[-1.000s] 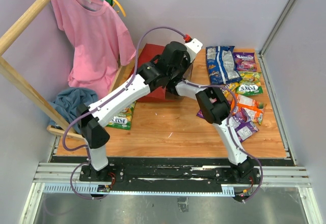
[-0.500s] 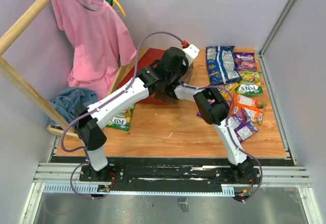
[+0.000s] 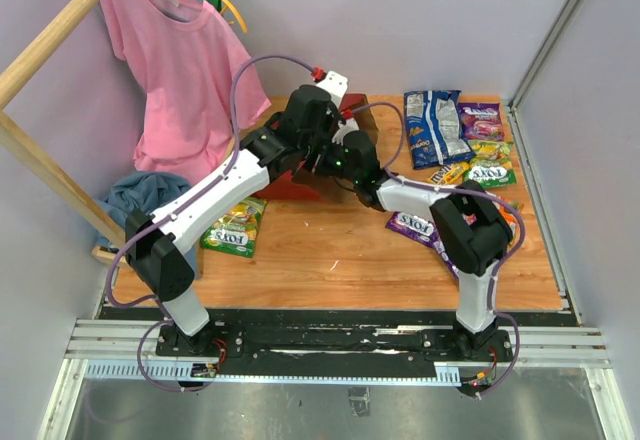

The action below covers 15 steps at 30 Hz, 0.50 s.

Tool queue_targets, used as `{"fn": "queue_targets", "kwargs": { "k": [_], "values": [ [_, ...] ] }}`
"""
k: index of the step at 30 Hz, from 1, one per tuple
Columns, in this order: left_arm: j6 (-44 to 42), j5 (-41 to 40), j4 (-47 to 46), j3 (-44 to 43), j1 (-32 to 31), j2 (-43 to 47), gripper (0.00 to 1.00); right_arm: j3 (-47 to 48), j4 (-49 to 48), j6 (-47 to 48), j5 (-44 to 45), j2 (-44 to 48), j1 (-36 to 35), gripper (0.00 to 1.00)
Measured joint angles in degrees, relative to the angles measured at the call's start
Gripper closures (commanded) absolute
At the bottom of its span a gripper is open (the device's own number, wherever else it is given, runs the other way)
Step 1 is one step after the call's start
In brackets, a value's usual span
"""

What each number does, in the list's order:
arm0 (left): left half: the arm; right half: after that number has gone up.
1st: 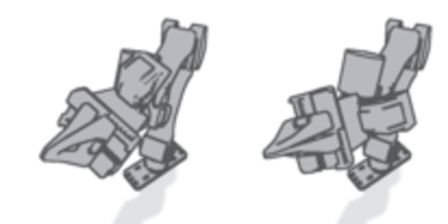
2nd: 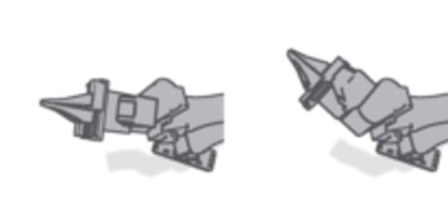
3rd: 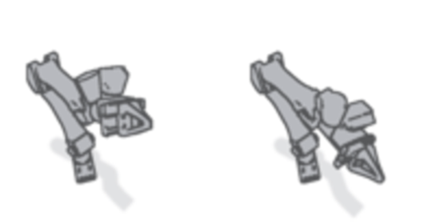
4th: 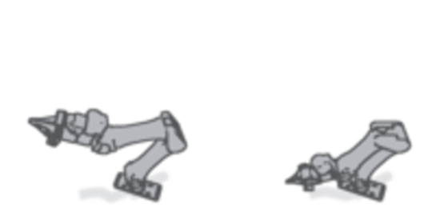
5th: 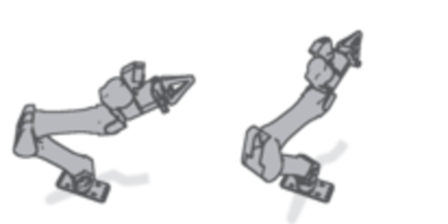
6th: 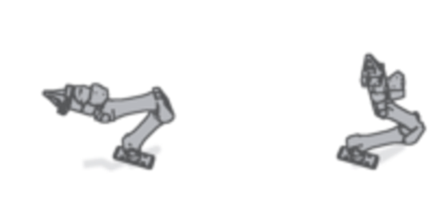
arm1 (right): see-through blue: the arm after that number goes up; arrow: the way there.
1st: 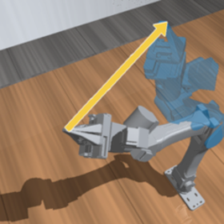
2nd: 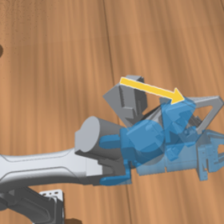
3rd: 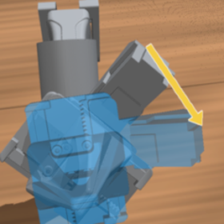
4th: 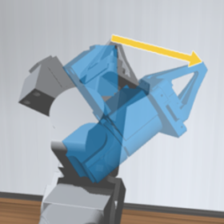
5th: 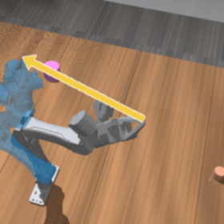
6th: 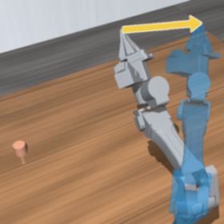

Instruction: Take the snacks out of the paper bag

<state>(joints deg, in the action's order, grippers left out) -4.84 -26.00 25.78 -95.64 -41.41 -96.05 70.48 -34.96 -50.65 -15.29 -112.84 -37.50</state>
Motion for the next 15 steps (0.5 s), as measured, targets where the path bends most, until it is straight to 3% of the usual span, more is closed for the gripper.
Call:
{"fn": "queue_targets", "kwargs": {
  "k": [4, 9, 10, 11, 15],
  "values": [
    [0.7, -0.3, -0.1, 0.6, -0.2, 0.1, 0.99, -1.4, -1.3, 3.3, 2.1, 3.6, 0.0, 0.99],
    [1.0, 0.6, 0.0, 0.6, -0.3, 0.7, 1.0, -1.5, -1.7, 5.3, 2.3, 0.1, 0.4, 0.99],
    [1.0, 1.0, -0.1, 0.6, -0.3, 1.1, 1.0, -1.8, -1.7, 5.5, 2.3, -0.7, 0.4, 0.74],
    [0.6, 2.0, -0.7, 0.6, -0.3, 2.0, 1.0, -4.2, -1.6, 5.7, 2.3, -2.0, 0.4, 0.68],
    [-0.8, 3.2, -2.4, 0.5, -0.3, 2.1, 0.99, -9.2, -3.4, 5.8, 3.1, -1.3, 0.4, 0.67]
  ]
}}
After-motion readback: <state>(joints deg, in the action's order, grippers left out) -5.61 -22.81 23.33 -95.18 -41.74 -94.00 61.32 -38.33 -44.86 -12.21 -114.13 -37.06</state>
